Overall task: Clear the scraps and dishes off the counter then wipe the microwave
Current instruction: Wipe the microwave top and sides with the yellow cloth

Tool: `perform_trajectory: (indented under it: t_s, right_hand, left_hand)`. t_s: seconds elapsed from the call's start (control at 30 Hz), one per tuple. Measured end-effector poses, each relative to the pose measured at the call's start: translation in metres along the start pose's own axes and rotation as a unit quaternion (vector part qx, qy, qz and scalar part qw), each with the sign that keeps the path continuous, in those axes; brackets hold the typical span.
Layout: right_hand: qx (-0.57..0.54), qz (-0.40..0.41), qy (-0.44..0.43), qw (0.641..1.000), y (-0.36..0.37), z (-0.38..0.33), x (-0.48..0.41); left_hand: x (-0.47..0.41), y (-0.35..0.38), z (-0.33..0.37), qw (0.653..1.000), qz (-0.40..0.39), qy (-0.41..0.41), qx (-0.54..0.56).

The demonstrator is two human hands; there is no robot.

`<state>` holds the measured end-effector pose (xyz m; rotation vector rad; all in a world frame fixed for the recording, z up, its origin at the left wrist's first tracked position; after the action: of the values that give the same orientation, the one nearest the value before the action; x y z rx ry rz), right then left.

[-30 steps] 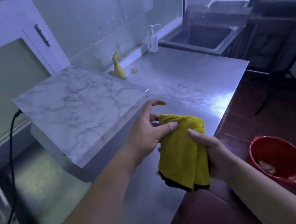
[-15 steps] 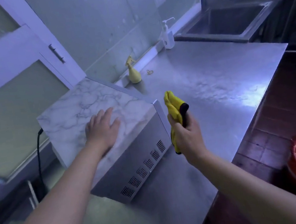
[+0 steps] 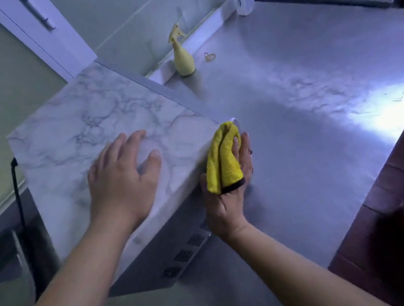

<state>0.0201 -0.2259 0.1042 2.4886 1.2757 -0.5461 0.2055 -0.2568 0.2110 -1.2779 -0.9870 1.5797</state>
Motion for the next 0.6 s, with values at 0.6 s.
perform_trajectory:
  t_s: [0.6]
  right_hand:
    - [-0.133, -0.056, 0.561, 0.815, -0.042, 0.124, 0.005]
  left_hand:
    - [0.0, -0.002, 0.002, 1.0, -0.012, -0.023, 0.008]
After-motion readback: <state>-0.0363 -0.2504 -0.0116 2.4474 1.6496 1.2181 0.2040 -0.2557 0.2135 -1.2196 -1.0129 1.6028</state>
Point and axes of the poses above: each hand's wrist, its own x-axis away from the middle knuckle, its own y-axis out of the palm, z = x × y, the point moved 9 cm from there along -x, towards the middle knuckle, and after that the axes turned 7 degrees about z, right-handed, at the moved point
